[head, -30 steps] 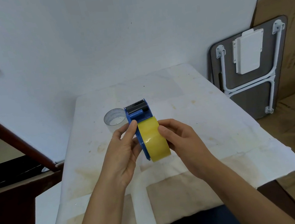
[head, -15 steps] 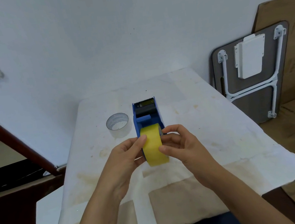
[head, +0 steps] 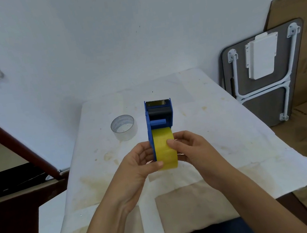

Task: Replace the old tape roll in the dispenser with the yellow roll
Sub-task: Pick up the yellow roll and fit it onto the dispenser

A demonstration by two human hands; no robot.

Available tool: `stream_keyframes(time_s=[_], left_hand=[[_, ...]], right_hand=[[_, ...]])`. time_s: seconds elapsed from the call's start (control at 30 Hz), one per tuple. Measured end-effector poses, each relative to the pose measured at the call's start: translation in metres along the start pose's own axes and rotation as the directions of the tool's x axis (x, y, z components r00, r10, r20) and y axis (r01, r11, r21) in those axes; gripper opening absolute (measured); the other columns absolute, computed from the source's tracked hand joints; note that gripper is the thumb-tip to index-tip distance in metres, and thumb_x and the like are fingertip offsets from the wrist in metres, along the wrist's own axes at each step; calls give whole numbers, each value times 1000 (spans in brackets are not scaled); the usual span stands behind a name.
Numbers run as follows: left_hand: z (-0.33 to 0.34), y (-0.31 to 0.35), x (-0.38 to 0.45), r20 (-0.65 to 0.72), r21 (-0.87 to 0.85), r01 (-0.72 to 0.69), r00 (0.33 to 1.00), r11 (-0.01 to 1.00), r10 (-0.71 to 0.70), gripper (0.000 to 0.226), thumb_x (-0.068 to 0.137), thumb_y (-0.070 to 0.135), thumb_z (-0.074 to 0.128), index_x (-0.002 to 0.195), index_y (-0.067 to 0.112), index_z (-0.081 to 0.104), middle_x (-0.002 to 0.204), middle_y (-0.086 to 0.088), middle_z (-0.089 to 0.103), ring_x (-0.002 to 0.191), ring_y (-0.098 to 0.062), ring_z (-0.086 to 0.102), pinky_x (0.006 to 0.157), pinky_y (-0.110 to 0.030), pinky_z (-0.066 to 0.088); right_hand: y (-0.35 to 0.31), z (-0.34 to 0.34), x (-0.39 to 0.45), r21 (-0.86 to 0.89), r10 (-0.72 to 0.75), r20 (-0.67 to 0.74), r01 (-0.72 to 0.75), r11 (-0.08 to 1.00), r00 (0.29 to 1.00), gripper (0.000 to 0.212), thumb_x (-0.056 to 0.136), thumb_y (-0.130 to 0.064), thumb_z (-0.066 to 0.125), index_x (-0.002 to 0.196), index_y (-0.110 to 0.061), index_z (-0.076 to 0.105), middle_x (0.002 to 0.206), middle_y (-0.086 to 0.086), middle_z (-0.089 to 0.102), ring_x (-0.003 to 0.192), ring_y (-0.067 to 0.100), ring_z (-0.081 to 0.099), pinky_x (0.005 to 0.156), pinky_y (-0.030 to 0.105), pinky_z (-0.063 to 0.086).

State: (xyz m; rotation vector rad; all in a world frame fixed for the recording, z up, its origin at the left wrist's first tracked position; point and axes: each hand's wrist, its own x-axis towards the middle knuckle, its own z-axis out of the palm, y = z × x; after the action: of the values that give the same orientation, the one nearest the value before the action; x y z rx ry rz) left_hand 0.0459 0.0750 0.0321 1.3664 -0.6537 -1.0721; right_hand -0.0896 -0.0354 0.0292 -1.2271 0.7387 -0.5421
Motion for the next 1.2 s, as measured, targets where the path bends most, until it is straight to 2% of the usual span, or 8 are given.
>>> stream_keyframes(time_s=[0.2,0.33,0.53,0.63,0.77,0.9,1.07,1.2], left_hand=[[1,2,3,-51,-87,25,998,996,-30,41,80,20,68,117,4,66,113,-15,75,96,-21,73,87,-34,59],[-1,-1,4,-74,-136,39,996,990,-49,32,87,10,64,118,1,66,112,-17,75,97,-24,73,88,-35,60],[-6,-5,0,-30,-56,2,1000,998,-4,43,82,-15,62,120,5,63,114,-13,74,104,-23,70,89,-29,58],[-4,-6,0,0,-49,12,1000,999,-12,49,77,-17,66,121,6,61,114,-11,72,104,-20,68,87,-28,58],[-1,-3,-1,-32,-81,36,999,996,-39,35,84,11,71,117,4,62,110,-14,75,101,-26,70,94,-39,54],[-3,-6,-1,-44,7,41,998,999,-41,31,86,-1,67,116,4,62,112,-14,75,106,-32,70,98,-42,53],[-2,-9,-1,-34,11,37,999,999,-37,41,81,-12,67,117,6,61,116,-14,74,106,-28,70,90,-34,56],[-2,-10,-2,-16,6,40,999,999,-40,40,81,-12,68,116,6,61,115,-14,73,101,-24,70,87,-32,56]], right_hand=[[3,-3,-5,1,-26,99,26,1000,995,34,85,-5,70,117,-7,59,110,8,72,93,12,70,77,22,56],[6,-2,-5,-45,-43,126,49,998,991,34,86,-6,69,118,-11,58,113,7,70,98,15,69,79,23,56],[3,0,1,-56,-8,-9,7,998,1000,27,92,-35,60,114,-19,63,105,7,73,95,19,72,89,33,58],[2,2,1,-27,-31,10,31,999,999,28,90,-23,66,115,-13,62,103,7,74,92,16,72,82,27,59],[8,-1,-1,-28,-39,75,41,999,996,28,87,-12,69,114,-8,62,107,9,74,98,21,71,85,29,58],[13,-5,-4,-56,-55,112,61,997,992,29,86,-10,70,113,-14,61,108,5,73,99,16,70,84,27,57],[8,0,-2,-446,-345,-37,294,846,938,28,86,-27,69,113,-32,61,106,-11,62,90,3,64,74,13,52],[7,0,2,-582,-437,-2,354,732,900,27,84,-32,70,110,-36,67,114,-8,50,102,4,55,80,21,53]])
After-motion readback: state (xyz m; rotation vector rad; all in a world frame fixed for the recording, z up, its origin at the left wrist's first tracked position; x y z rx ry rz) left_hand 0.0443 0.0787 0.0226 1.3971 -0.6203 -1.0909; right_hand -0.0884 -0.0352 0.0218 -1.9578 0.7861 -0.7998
